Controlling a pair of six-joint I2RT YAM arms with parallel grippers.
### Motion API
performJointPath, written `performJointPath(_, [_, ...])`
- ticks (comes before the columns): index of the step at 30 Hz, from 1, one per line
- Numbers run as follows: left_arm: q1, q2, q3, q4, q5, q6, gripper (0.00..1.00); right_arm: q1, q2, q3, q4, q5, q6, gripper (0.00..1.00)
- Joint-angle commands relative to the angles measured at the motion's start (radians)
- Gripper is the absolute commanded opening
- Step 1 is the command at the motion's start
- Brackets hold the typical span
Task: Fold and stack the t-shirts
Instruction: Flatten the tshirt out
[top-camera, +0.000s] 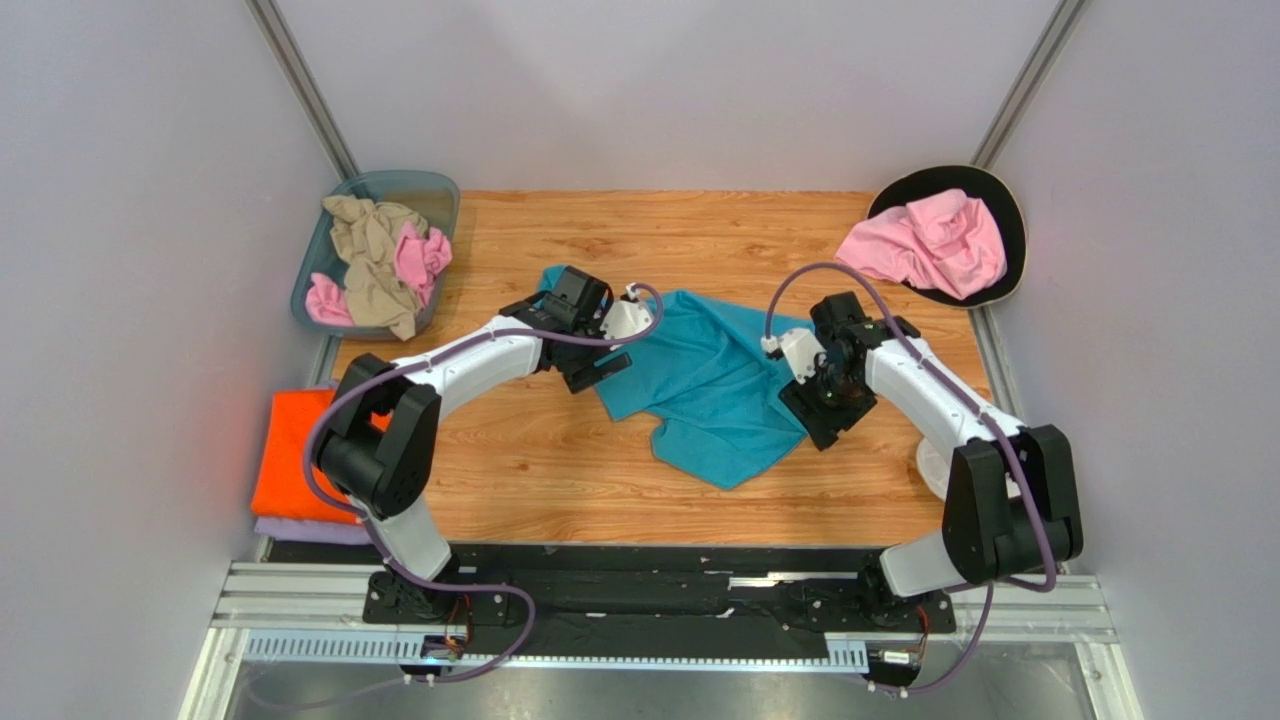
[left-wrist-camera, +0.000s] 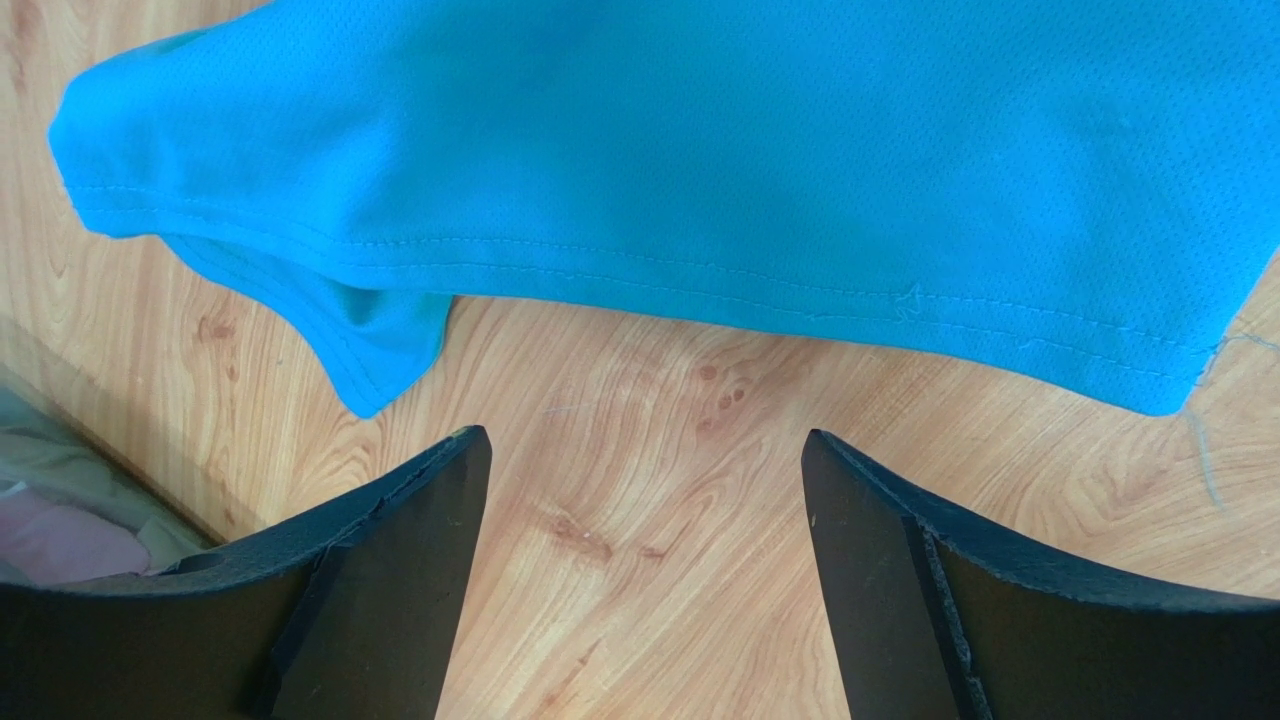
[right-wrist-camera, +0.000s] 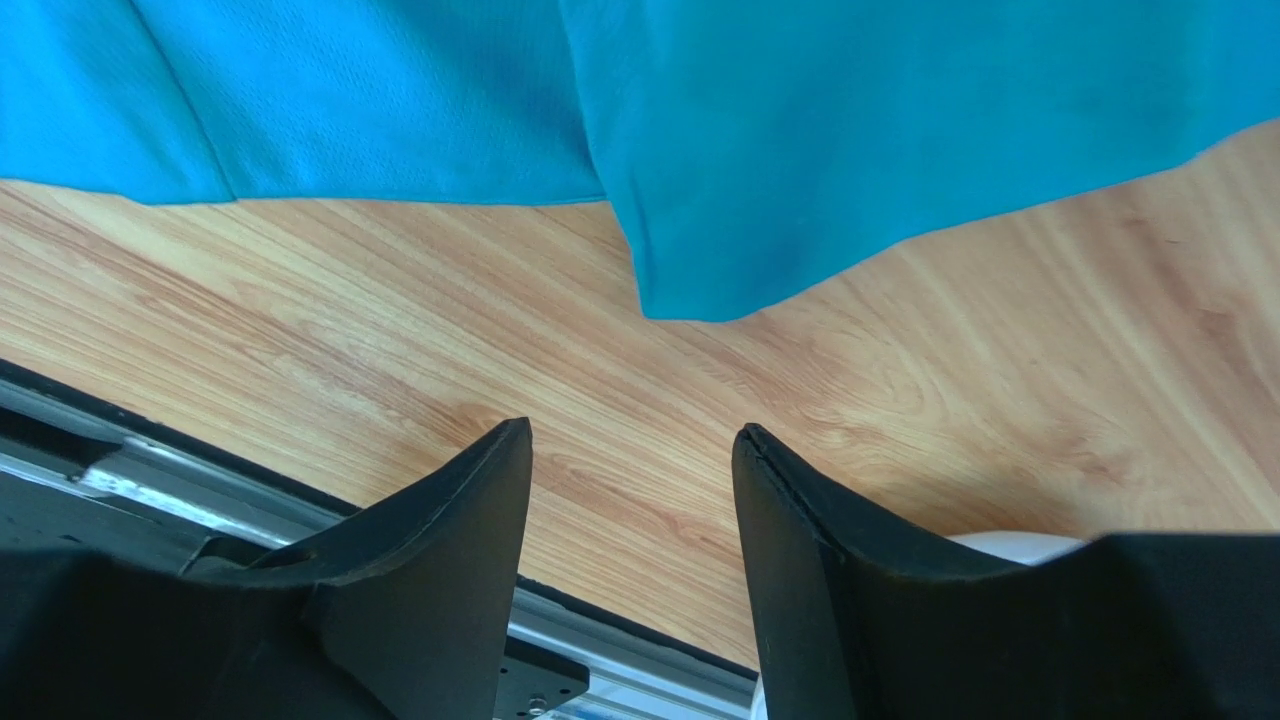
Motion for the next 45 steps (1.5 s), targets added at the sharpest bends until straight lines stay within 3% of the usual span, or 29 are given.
performJointPath(1, [-0.006,0.000,0.006,0.014,-0.012,0.017,0.85,0.002,0.029,-0.049,0.097,0.016,-0.062,0.55])
performJointPath(29, [-0.007,0.037,0.019,0.013,-0.012,0.011,0.85,-0.001,0.251,-0.024,0.265,0.047,-0.093,0.47])
performJointPath(33, [-0.007,0.036,0.019,0.013,-0.011,0.010,0.85,-0.001,0.285,-0.006,0.285,0.056,-0.099,0.37])
performJointPath(43, [-0.009,0.030,0.008,0.013,-0.011,0.007,0.85,-0.021,0.300,0.014,0.340,0.070,-0.090,0.00])
performJointPath(45, [-0.010,0.022,0.003,0.010,-0.008,0.008,0.84,-0.022,0.279,0.003,0.340,0.098,-0.087,0.00])
